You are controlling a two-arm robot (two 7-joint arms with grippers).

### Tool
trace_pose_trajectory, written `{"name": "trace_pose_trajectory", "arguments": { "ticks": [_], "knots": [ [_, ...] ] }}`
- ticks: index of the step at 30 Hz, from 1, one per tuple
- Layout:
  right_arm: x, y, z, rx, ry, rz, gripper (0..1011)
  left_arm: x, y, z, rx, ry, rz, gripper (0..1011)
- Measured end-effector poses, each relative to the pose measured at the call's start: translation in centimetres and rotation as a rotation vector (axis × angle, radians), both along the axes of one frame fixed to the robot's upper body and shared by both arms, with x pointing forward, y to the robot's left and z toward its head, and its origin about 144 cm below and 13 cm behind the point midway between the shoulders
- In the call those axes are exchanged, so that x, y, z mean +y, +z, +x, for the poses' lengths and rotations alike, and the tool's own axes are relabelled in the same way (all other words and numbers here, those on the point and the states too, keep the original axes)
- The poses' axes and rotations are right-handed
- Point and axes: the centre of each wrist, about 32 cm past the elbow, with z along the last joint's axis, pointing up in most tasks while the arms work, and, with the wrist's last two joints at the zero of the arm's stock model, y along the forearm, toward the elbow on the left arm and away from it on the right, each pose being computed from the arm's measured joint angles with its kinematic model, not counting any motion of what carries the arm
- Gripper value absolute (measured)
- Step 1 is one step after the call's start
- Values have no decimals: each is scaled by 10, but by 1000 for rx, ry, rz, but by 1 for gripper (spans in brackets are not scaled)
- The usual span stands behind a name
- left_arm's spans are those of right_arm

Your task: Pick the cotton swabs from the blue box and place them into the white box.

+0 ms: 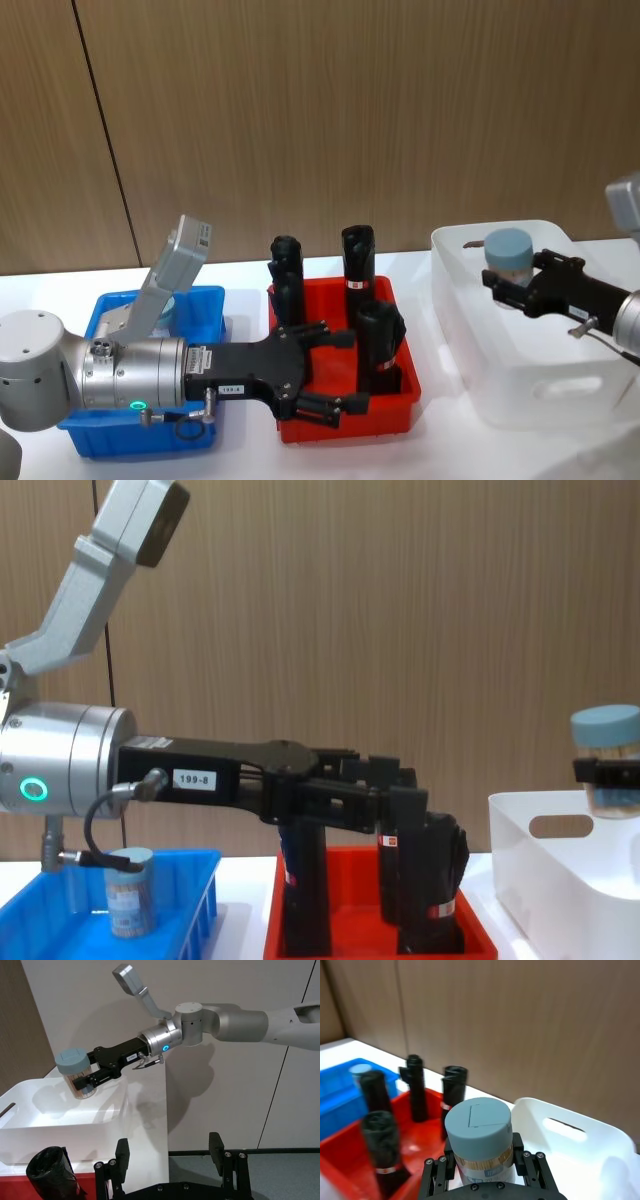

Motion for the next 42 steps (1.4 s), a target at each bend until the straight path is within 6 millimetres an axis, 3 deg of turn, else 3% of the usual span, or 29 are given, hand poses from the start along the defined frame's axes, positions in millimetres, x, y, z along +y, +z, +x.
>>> {"name": "trace_pose_trajectory", "arguments": {
  "ticks": [14,16,20,27,42],
  "knots": [
    [-12,-16,21,23,-99,-22,653,0,0,0,0,0,0,1004],
    [-12,-17,22,24,-101,-22,683,0,0,0,0,0,0,1004],
    [-13,-21,25,28,-107,-22,848,0,0,0,0,0,0,1004],
    [-14,-25,26,33,-109,-22,1001,0,0,0,0,0,0,1004],
    [-12,-28,24,32,-105,-20,1002,-1,-1,-1,-2,10,2,1004]
  ]
}}
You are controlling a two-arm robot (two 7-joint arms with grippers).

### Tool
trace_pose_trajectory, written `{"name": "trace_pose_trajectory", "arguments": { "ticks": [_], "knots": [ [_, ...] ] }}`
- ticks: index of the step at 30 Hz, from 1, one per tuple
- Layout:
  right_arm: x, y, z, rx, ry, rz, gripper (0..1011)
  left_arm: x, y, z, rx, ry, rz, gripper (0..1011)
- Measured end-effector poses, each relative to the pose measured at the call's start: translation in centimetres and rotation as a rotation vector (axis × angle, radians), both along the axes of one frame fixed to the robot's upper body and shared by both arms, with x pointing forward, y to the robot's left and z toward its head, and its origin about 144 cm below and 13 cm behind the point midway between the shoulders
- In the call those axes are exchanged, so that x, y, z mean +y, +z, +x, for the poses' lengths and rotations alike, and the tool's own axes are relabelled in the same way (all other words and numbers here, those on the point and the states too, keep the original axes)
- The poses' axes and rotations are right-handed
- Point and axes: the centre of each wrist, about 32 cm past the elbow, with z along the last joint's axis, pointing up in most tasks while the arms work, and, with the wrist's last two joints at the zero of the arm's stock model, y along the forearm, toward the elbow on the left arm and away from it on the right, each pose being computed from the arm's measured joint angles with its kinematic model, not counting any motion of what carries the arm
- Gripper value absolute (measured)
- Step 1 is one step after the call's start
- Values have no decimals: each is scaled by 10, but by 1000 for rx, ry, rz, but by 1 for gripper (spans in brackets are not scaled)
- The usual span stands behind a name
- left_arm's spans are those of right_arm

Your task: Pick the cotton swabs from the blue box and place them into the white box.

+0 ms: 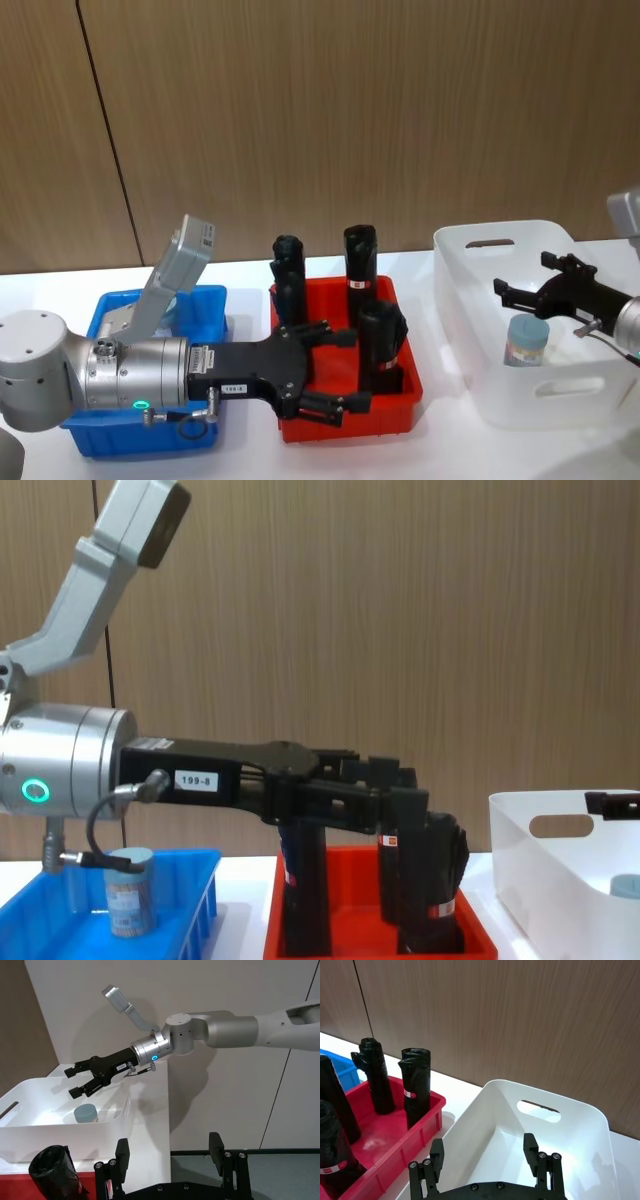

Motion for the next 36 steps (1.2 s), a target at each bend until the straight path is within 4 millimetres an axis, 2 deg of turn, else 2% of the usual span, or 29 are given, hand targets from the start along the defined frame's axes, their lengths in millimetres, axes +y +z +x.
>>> {"name": "trace_pose_trajectory", "arguments": {
  "ticks": [12,36],
  "knots": [
    [25,-7,-21,-46,-11,14,1002,-7,-4,-9,-32,100,16,1004],
    [79,-10,-85,-164,-75,88,1002,-24,-14,-32,-122,361,41,1004]
  ]
}}
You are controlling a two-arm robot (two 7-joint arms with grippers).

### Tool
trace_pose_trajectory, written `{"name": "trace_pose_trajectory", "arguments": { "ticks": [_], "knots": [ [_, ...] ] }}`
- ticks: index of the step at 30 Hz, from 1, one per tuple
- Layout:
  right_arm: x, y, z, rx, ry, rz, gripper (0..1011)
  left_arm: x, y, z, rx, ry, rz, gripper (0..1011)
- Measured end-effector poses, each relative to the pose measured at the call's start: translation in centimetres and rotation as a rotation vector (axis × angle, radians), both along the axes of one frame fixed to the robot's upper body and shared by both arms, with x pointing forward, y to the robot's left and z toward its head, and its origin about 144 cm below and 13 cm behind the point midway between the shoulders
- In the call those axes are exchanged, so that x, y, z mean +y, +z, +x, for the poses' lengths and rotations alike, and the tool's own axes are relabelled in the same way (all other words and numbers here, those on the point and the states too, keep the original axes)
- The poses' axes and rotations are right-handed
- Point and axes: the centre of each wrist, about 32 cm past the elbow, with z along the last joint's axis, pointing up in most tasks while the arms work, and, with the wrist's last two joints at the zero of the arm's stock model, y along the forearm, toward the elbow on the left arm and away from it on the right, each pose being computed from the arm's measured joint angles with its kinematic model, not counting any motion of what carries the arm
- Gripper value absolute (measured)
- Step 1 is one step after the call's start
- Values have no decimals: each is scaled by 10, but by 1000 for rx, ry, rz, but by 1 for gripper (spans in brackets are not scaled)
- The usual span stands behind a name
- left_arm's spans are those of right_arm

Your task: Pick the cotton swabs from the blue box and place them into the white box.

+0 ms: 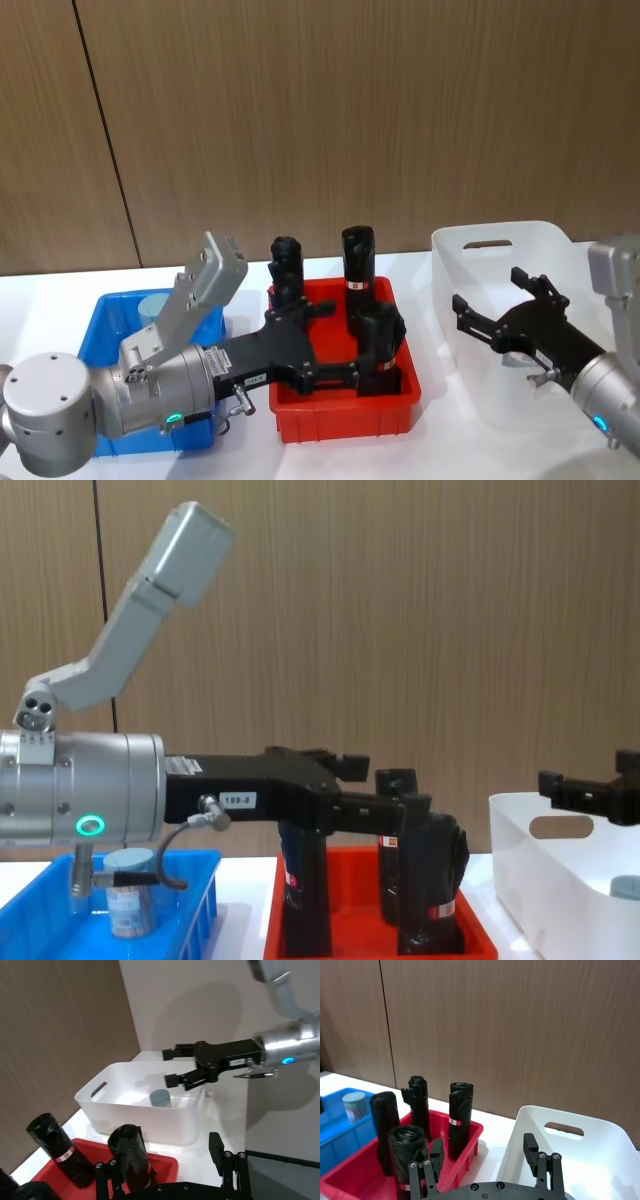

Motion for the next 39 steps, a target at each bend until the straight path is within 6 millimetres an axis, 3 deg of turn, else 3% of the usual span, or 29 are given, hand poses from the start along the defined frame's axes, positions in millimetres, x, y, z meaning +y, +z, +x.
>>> {"name": "trace_pose_trajectory", "arguments": {
  "ticks": [16,39],
  "knots": [
    [24,8,-42,-67,-61,64,1002,-11,-6,-17,-63,168,2,1004],
    [26,9,-47,-72,-69,72,1002,-26,-11,-41,-158,407,-14,1004]
  ]
}}
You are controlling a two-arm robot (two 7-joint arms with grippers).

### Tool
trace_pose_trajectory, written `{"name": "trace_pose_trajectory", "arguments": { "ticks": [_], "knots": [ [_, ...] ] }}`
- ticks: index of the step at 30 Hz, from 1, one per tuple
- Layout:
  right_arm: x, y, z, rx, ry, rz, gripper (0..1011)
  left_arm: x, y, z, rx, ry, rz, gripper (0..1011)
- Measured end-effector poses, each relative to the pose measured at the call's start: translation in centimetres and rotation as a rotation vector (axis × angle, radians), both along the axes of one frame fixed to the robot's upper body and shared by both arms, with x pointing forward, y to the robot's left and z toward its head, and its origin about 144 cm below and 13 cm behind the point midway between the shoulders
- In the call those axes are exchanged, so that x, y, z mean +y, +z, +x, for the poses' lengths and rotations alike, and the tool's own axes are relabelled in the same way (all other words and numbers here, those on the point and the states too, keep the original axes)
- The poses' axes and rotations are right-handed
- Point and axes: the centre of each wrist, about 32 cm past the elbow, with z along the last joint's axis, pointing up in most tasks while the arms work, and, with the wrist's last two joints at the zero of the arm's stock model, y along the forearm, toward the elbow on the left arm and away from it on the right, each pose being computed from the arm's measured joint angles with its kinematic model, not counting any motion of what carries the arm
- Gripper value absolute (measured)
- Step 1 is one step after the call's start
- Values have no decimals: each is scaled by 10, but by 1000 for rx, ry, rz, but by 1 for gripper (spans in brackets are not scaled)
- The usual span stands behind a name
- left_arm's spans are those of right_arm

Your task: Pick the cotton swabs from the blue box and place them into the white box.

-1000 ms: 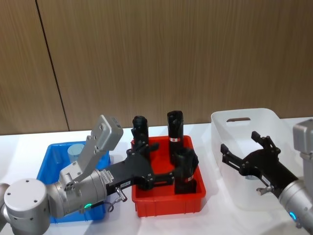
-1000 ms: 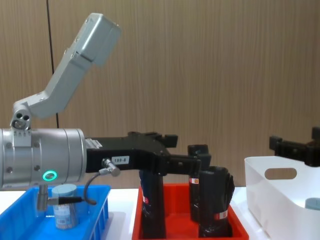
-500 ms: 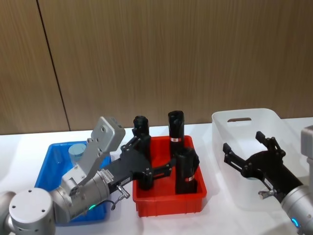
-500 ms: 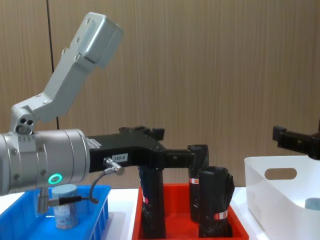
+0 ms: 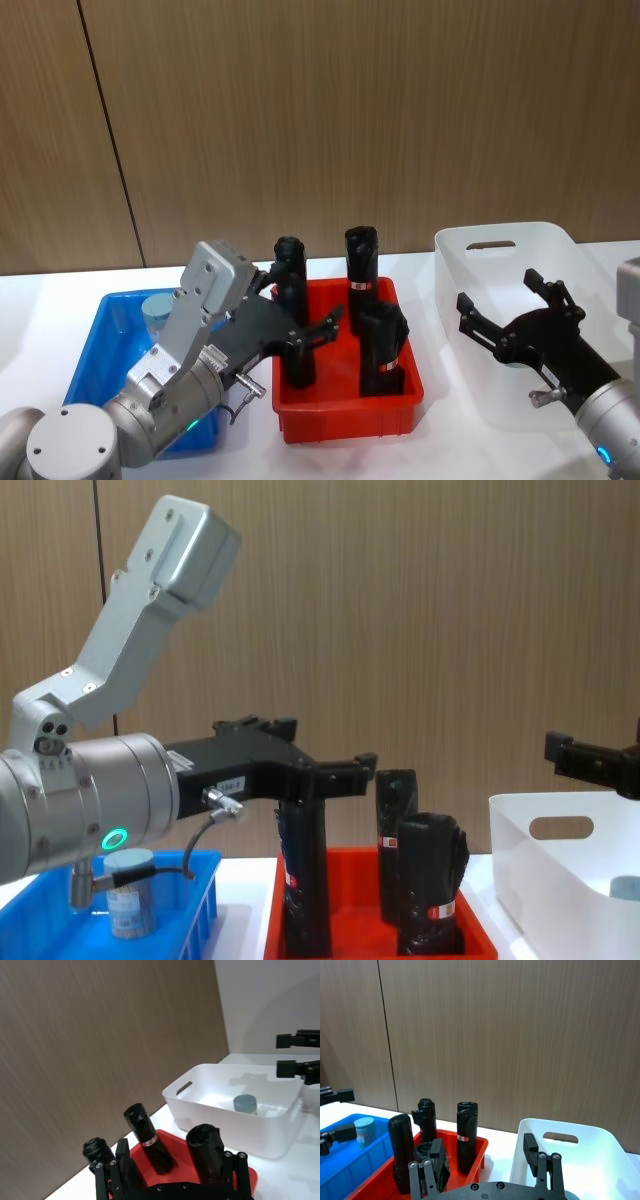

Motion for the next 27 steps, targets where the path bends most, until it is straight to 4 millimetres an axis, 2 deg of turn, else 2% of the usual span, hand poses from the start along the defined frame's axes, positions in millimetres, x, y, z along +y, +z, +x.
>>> {"name": "trace_pose_trajectory", "arguments": {
  "ticks": [27],
  "knots": [
    [0,0,0,0,1,0,1002,-15,-4,-26,-100,243,-39,1004]
  ]
}}
